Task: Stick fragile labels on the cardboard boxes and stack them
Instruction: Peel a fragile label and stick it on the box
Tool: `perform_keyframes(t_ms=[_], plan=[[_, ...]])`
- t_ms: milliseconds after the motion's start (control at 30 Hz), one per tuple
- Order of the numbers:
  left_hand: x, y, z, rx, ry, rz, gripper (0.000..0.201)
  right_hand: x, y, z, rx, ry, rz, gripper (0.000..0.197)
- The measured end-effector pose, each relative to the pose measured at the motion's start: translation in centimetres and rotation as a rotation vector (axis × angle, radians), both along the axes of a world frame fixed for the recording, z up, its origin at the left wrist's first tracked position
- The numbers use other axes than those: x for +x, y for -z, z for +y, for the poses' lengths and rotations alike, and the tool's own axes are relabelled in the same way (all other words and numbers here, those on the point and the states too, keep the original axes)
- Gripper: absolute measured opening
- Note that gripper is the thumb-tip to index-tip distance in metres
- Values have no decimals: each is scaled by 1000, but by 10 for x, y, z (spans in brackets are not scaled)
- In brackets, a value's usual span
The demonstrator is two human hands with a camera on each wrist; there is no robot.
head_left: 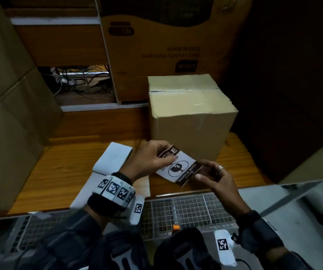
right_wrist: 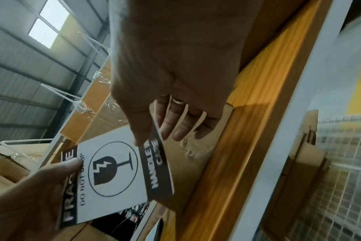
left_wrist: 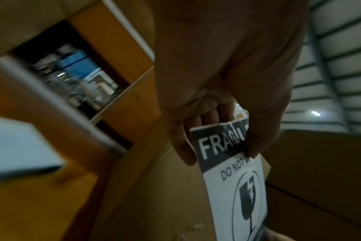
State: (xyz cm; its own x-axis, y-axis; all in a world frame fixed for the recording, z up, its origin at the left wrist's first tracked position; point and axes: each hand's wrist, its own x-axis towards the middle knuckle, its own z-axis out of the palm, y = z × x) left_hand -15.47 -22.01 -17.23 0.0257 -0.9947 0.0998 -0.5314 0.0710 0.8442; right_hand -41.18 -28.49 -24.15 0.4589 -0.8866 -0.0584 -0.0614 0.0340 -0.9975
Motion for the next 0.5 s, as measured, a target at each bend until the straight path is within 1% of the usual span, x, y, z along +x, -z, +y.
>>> perform_keyframes(t_ms=[67, 100, 167, 233, 300, 333, 400, 500], plan=[[-10, -12, -9, -28, 90, -226, 14, -6, -6, -3, -90, 8, 52, 56], [-16, -17, -14, -36, 138, -301, 15, -8, -10, -4, -136, 1, 65, 55], [-26, -26, -22, -50, 219, -400, 12, -8, -17, -6, -208, -38, 61, 47], [-35, -31, -30, -48, 279, -422, 11, -8, -20, -9, -231, -74, 48, 32], [-42, -34, -37, -46, 310, -403, 13, -8, -20, -14, -178, -83, 11, 20], [-45, -36, -40, -56, 312, -406, 16, -9, -19, -17, -147, -83, -19, 18], [-50, -40, -45, -106, 289, -433, 27, -12, -17, -24, -113, -51, -72, 17], [-57, -49, -53, -269, 159, -486, 35, -17, -17, -35, -80, 50, -158, 13]])
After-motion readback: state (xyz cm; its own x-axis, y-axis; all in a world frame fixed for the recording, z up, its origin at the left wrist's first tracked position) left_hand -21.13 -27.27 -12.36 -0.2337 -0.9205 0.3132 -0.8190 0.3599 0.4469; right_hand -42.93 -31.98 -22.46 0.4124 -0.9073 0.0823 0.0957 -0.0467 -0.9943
